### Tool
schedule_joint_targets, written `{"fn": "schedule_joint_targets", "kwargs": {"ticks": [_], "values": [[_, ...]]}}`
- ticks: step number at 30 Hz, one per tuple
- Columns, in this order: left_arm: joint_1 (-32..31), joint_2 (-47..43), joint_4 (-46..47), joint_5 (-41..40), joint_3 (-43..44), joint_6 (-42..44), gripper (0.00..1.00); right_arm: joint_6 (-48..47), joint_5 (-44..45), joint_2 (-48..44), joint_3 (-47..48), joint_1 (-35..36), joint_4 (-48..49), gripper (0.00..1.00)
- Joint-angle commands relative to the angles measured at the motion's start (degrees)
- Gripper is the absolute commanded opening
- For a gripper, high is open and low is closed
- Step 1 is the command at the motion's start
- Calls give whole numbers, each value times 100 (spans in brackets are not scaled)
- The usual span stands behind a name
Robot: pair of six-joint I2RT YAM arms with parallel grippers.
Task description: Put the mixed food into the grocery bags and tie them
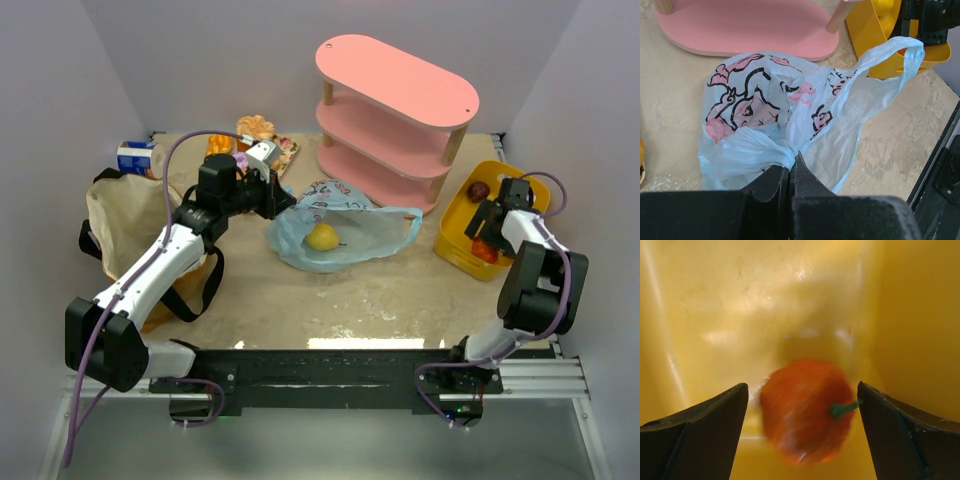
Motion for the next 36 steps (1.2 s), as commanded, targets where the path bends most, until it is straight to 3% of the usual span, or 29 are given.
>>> {"fn": "schedule_joint_targets", "kwargs": {"ticks": [1, 3, 10, 16, 19, 25, 36], "values": [[-12, -172, 196, 137, 128, -33, 0, 102, -302, 349, -97, -27, -1, 88], [-12, -163, 196, 146, 137, -42, 0, 119, -363, 375, -141, -36, 43, 84], [-12, -251, 214, 128, 128, -42, 0, 268, -741, -72, -396, -28, 104, 53], [-12, -251, 100, -83, 172, 72, 0, 497, -1540, -1459, -536, -19, 271, 28], [-12, -286, 108, -100, 164, 73, 0, 637, -1866, -2207, -651, 112, 403, 20], [-12, -286, 161, -153, 111, 143, 0, 761, -1743, -2876, -467, 868, 456, 13], [-162, -295, 65, -487, 93, 398, 0, 681, -2455, -4053, -45, 1009, -177, 6]]}}
